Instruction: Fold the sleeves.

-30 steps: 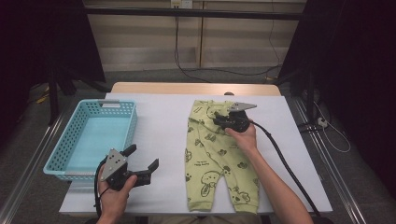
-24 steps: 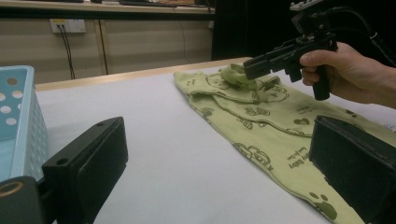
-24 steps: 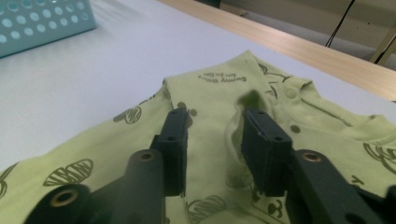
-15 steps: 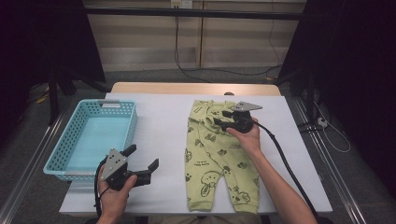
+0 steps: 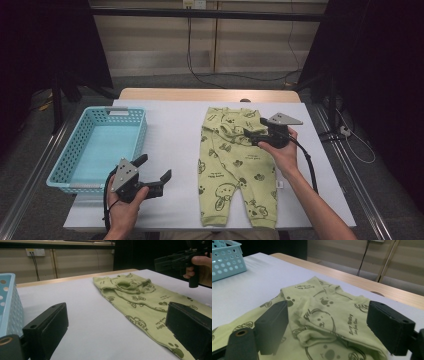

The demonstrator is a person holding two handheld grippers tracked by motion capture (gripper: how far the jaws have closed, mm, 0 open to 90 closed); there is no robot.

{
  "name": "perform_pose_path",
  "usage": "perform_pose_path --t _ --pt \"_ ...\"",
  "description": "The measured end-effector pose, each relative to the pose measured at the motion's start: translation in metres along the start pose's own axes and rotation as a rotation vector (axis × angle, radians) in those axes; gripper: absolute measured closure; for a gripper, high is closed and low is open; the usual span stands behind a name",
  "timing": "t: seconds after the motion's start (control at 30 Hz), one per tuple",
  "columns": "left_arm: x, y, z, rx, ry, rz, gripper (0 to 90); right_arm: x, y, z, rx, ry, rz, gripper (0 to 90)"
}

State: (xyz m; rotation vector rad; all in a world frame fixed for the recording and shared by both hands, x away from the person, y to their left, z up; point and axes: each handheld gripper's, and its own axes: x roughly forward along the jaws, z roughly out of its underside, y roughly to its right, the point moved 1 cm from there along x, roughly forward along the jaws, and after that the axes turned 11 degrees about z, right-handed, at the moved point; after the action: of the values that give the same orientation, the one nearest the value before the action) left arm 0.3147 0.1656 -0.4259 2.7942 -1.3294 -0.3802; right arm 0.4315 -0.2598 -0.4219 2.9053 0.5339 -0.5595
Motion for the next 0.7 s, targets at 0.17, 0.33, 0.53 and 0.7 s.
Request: perform_pose_path --t 0.17,0.33,0.53,0.7 --pt "0.002 -0.003 0.000 0.002 -0.010 0.001 4.4 -0.018 0.003 0.005 0.024 0.020 0.007 12.8" --pt "0.005 0.000 0.000 -0.006 0.002 0.010 4.4 -0.034 0.005 0.012 0.051 0.030 0.016 9.1" --pt "0.008 0.002 -0.002 -0.011 0.005 0.012 4.4 -0.054 0.006 0.021 0.090 0.040 0.029 7.1" --pt "0.013 0.004 -0.003 -0.012 -0.017 0.046 3.4 -0.069 0.003 0.029 0.099 0.047 0.029 7.8"
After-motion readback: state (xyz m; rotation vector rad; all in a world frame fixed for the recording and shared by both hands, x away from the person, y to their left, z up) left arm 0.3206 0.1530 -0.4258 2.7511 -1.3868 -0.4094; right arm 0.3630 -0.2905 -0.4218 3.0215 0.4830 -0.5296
